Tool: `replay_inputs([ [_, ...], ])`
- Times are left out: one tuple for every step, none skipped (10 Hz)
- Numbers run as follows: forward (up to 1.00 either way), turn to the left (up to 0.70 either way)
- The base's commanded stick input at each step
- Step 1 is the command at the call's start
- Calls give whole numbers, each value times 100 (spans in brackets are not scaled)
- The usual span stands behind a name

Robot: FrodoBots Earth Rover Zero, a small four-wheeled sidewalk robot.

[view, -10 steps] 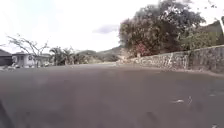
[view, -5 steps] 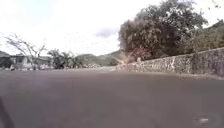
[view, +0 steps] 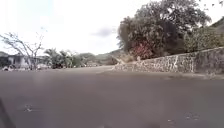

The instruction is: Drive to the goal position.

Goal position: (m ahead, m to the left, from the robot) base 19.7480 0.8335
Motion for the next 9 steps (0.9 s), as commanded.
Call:
replay_inputs([
  [100,17],
  [100,32],
  [100,32],
  [100,17],
  [100,1],
  [100,0],
  [100,0],
  [100,0],
  [100,0],
])
